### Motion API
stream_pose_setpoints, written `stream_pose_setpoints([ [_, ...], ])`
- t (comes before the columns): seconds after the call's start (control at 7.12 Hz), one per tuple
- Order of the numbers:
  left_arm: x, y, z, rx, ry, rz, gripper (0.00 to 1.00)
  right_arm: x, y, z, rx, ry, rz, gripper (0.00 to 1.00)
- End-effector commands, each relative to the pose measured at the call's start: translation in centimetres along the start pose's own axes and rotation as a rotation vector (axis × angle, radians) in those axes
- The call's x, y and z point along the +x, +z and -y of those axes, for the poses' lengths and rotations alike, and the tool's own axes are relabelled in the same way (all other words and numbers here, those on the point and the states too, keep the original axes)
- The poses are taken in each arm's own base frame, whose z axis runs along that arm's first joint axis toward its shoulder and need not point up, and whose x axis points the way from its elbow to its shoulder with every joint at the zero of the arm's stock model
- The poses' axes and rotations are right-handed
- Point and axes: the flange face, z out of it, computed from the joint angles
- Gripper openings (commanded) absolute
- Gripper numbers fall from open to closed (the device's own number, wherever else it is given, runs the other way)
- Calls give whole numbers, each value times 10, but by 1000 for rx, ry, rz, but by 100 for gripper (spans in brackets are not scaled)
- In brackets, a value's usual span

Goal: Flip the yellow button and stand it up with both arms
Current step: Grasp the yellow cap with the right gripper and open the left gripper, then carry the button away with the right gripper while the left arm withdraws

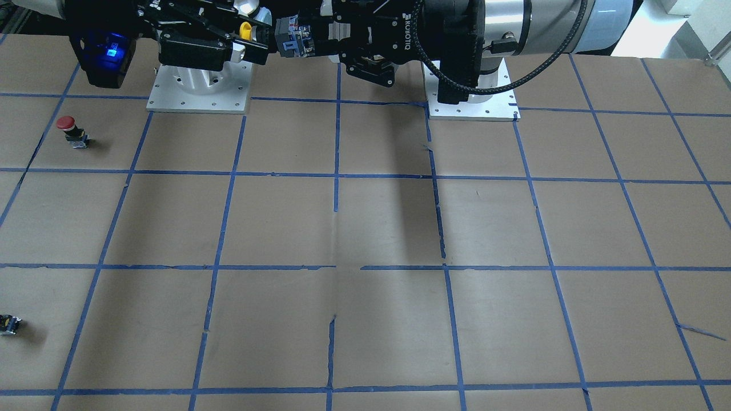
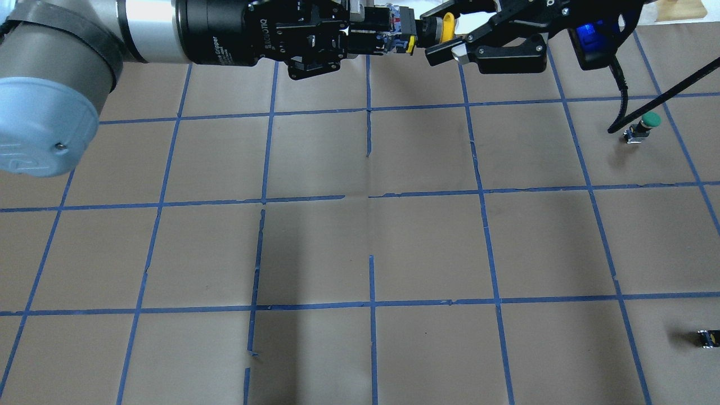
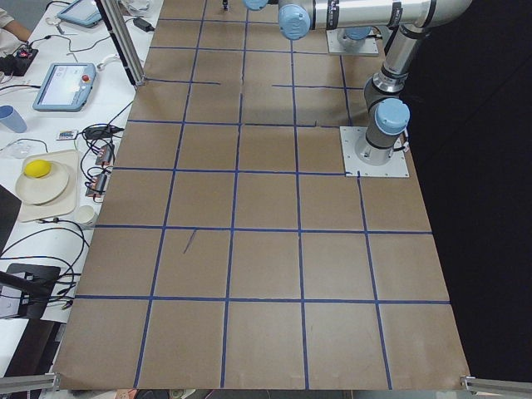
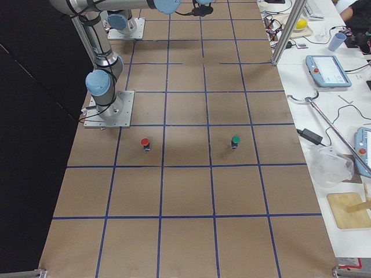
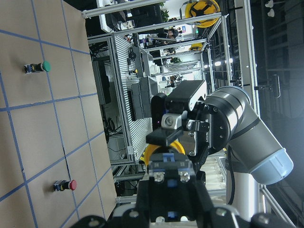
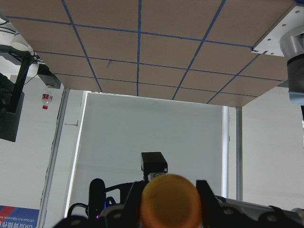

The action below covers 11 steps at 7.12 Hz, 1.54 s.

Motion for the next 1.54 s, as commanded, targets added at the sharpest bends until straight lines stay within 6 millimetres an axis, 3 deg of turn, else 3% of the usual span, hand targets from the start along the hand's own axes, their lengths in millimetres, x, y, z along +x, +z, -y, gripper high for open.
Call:
stream_pose_setpoints([
  [0.0, 5, -1, -1, 2, -53, 12, 99, -1, -6, 3, 3, 5, 10, 22],
  [0.28, 7, -2, 0, 7, -60, 14, 100, -3, -12, 4, 7, 3, 23, 22],
  [0.42, 1, -6, 3, 11, -74, 57, 100, -3, -19, 15, 75, -48, -3, 22],
  [0.56, -2, -13, 21, 30, -104, 145, 100, -2, -34, 35, 171, -162, -60, 22],
  [0.7, -22, -10, 45, 63, -102, 244, 100, 1, -52, 50, 238, -252, -102, 22],
  [0.84, -32, 2, 56, 89, -122, 275, 100, 6, -72, 69, 319, -404, -192, 20],
  [0.98, -33, 9, 53, 94, -132, 316, 99, 6, -89, 94, 355, -554, -289, 19],
  [1.4, -69, -18, 53, 154, -24, 825, 98, -4, -121, 133, 540, -1032, -657, 19],
])
